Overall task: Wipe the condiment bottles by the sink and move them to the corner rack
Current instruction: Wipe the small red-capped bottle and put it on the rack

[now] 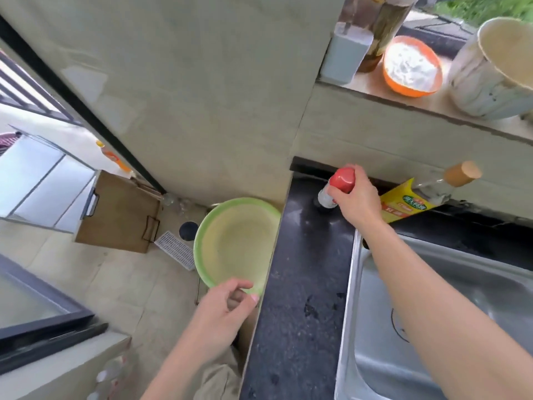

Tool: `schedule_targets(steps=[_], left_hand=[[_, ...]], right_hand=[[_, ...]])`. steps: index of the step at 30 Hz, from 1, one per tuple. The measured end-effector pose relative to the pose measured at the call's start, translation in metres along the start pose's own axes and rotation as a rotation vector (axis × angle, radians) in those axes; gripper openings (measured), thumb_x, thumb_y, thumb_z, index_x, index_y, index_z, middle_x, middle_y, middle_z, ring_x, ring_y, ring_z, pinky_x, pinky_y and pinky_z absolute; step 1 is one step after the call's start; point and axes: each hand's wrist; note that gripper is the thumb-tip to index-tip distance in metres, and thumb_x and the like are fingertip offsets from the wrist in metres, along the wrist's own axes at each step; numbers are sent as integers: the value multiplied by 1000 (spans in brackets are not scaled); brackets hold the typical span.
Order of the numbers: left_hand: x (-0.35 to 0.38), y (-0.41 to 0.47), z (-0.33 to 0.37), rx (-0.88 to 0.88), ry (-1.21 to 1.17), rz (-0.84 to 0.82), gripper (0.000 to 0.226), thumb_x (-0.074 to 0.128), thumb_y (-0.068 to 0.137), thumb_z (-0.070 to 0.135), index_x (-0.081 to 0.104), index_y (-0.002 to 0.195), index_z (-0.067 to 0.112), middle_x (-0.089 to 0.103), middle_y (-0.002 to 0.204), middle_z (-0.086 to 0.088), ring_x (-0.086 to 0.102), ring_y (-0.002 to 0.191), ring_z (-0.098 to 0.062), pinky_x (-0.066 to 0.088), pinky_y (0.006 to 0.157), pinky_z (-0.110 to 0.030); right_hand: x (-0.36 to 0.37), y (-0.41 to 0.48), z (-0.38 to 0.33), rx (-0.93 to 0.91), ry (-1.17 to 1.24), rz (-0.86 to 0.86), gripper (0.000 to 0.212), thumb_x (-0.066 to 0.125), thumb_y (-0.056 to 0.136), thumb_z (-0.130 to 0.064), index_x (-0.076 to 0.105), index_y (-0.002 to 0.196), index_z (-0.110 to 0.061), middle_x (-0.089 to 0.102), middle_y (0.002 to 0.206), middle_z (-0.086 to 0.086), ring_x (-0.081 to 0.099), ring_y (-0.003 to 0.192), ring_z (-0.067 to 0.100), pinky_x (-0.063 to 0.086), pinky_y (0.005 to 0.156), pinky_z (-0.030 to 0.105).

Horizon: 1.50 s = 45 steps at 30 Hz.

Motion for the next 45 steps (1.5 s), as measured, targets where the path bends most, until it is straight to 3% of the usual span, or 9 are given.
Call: schedule_targets(steps=[9,12,15,21,28,33,39,42,45], left_hand=[[-21,25,25,102,102,-102,16,58,93,28,57,108,26,65,95,-2,60,82,-11,45,70,-12],[-17,41,50,229,138,-90,22,63,89,31,59,110,25,65,94,1,61,87,-17,46,77,-22],[-5,53,84,420,202,-81,43,68,85,33,55,124,19,60,109,4,56,100,-12,43,88,-23],[28,51,133,694,333,-266,92,79,68,48,32,144,25,48,137,4,46,127,-13,42,103,-36],[55,37,156,778,250,-322,36,79,67,21,48,76,35,57,71,7,52,66,-19,46,61,-33],[62,27,155,785,301,-261,33,73,66,26,41,70,32,52,66,5,48,63,-25,42,57,-37],[79,5,128,750,446,166,35,66,74,37,36,79,19,51,75,4,44,66,-22,30,55,-31],[82,-5,115,705,463,145,33,64,76,36,36,81,19,53,73,4,48,63,-22,31,51,-30],[70,-11,113,643,342,-122,40,71,71,41,45,89,17,63,75,-1,59,63,-25,45,52,-35]], right_hand=[[-36,-41,-11,58,236,79,44,82,72,-27,55,106,-23,61,92,-7,63,89,22,57,79,47],[-63,-79,-27,0,262,80,39,81,74,-20,58,105,-16,63,91,-5,62,84,14,56,70,24],[-86,-116,-38,-43,274,71,33,81,75,-20,61,102,-16,67,92,-2,61,75,9,50,57,13],[-120,-168,-49,-104,317,161,26,81,76,-26,61,92,-25,66,80,-9,60,67,0,54,67,24],[-144,-187,-41,-266,-6,315,36,72,78,-42,56,108,-31,68,92,-5,65,81,17,52,75,26],[-155,-185,-48,-404,-344,337,42,46,82,-55,65,90,-18,67,81,0,59,73,27,50,69,37],[-136,-181,-70,-45,-443,317,27,52,82,-42,64,81,-17,61,75,6,55,77,32,42,65,33],[-130,-185,-78,33,-515,220,25,53,80,-40,65,77,-18,59,75,5,56,77,30,41,62,31],[-137,-194,-70,-114,-389,151,24,57,79,-40,56,62,-22,59,68,2,55,70,26,39,57,29]])
Point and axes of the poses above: each hand's wrist, its own y-axis towards the middle knuckle, its own x-axis out of the palm, z = x × y
